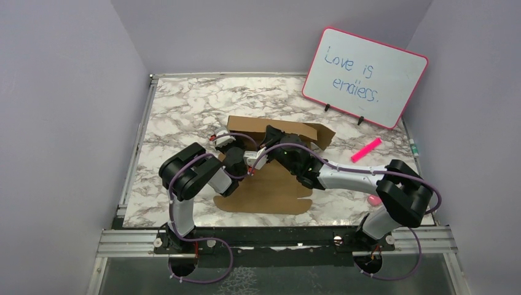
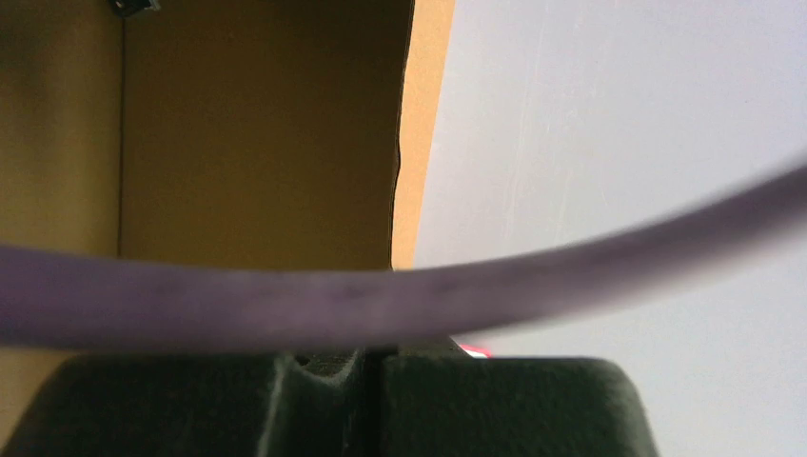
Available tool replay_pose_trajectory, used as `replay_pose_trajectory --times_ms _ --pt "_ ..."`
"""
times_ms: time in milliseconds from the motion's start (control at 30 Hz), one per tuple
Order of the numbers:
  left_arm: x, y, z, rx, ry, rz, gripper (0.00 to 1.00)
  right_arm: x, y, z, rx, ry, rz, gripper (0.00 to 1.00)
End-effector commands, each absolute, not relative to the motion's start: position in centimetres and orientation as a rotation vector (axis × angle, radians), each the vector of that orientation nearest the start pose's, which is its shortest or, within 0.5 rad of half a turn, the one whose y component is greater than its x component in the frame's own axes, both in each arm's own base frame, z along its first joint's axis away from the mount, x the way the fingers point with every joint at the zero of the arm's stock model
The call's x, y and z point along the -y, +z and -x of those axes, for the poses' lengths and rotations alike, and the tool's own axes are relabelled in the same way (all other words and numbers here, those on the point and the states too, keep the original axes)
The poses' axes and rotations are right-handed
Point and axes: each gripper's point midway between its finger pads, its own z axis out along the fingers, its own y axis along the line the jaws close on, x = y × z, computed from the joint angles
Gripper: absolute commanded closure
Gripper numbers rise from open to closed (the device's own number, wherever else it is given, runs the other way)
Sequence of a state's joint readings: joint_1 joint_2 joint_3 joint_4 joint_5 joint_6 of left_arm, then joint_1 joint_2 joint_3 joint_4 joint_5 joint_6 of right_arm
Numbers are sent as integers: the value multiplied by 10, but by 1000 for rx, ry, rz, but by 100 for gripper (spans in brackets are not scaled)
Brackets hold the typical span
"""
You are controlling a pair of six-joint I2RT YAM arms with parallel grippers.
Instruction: Fold the paper box
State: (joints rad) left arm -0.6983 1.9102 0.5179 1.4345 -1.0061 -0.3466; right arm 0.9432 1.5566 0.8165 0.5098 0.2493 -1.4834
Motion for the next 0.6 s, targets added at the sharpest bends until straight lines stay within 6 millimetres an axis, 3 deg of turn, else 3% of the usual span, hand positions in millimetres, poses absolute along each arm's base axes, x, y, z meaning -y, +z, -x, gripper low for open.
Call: replay_pose_trajectory --times_ms 0,200,367,567 --pt "130 114 -393 -1398 -14 702 71 -338 167 -318 -848 -486 1765 99" --pt "136 111 -393 -1429 -58 664 70 -335 167 -317 -858 -484 1759 99" --pt "156 113 -391 -1473 -173 552 59 -335 173 -316 -866 -472 1737 99" --pt "171 137 -379 -1478 -283 396 43 -332 179 -322 -897 -497 1682 99"
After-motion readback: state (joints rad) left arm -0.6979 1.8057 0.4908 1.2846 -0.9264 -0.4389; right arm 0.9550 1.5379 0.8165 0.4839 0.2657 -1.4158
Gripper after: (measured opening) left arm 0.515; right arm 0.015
